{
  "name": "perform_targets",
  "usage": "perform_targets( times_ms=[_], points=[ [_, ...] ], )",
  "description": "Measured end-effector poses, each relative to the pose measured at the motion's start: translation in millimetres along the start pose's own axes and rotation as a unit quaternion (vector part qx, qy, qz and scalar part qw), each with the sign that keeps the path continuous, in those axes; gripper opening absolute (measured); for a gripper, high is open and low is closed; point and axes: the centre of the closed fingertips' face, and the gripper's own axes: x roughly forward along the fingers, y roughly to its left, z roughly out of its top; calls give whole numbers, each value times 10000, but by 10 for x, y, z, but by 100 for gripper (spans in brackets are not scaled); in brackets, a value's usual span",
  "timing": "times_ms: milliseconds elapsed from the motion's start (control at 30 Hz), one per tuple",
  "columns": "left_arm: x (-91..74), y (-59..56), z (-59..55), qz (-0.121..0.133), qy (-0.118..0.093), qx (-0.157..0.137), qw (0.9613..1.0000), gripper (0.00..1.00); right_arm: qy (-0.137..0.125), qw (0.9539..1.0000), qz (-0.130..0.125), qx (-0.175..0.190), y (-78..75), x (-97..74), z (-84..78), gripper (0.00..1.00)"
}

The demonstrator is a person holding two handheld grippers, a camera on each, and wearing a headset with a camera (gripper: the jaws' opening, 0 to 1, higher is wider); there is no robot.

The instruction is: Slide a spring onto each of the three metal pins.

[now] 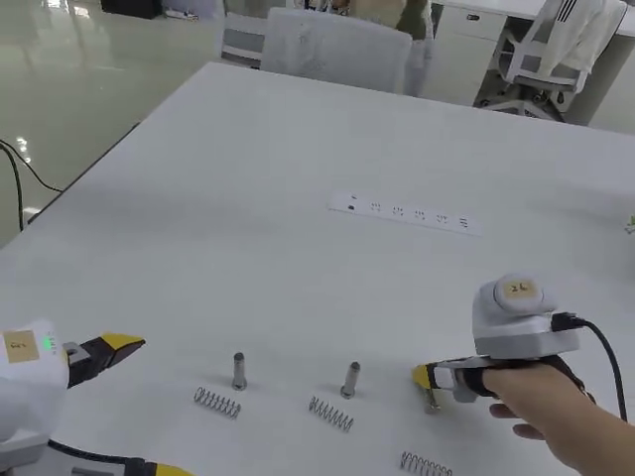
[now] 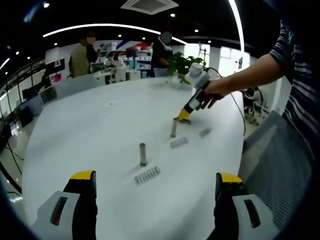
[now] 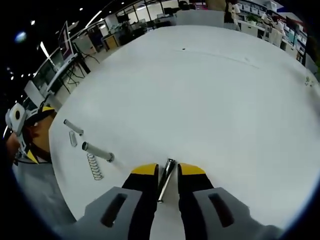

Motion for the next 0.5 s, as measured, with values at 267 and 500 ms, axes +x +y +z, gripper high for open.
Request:
perform_targets(
  times_ms=[267,500],
  points=[
    [-17,18,22,12,-21,-9,10000,96,5,9998,10,181,-11,13,-2,6],
    [-10,-3,8,-16,0,-9,10000,96,-93,9998,89,147,18,-86,-13,3]
  ],
)
